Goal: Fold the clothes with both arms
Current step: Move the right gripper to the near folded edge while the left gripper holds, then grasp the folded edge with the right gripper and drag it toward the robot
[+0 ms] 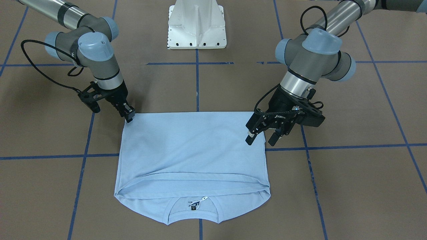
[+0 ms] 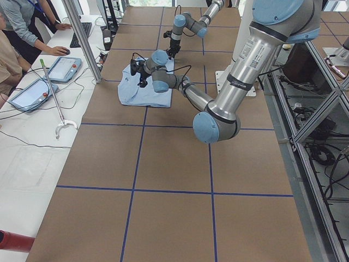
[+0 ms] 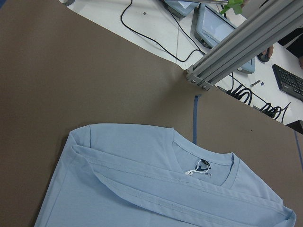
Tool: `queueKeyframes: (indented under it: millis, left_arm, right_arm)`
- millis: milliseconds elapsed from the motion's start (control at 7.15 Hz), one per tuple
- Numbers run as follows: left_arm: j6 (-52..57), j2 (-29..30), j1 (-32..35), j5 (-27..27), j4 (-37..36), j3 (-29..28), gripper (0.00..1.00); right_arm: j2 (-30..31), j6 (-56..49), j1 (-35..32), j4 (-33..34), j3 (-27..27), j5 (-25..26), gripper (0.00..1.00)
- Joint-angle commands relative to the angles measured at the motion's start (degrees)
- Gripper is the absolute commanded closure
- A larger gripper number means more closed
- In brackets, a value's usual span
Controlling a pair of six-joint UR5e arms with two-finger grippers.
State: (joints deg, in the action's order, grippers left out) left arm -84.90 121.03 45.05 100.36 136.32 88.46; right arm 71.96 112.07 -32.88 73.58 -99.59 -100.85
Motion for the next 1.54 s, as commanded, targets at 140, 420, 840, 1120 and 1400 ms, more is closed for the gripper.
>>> queueKeyframes:
  millis: [140, 420, 840, 1120, 1400]
  left_arm:
    - [-0.09, 0.0, 0.03, 0.01, 0.0, 0.05, 0.0]
    - [-1.04, -0.44, -0.05, 0.18, 0.0, 0.4, 0.0]
    - [-5.52, -0.44, -0.41, 0.53, 0.44, 1.45, 0.0]
    - [-6.07, -1.14, -1.45, 0.62, 0.61, 2.42, 0.0]
    - [-6.85, -1.32, -5.65, 0.1, 0.35, 5.57, 0.0]
  right_arm:
    - [-0.15, -0.36, 0.27, -0.01, -0.6, 0.04, 1.0]
    - [0.63, -0.63, 0.1, -0.01, -3.66, -0.92, 1.0]
    - [19.03, -0.02, 8.39, 0.95, -27.05, -6.19, 1.0]
    - [23.22, 4.52, 19.9, 1.92, -34.08, -8.22, 1.0]
    - [23.4, 7.81, 28.89, 1.92, -35.84, -8.31, 1.0]
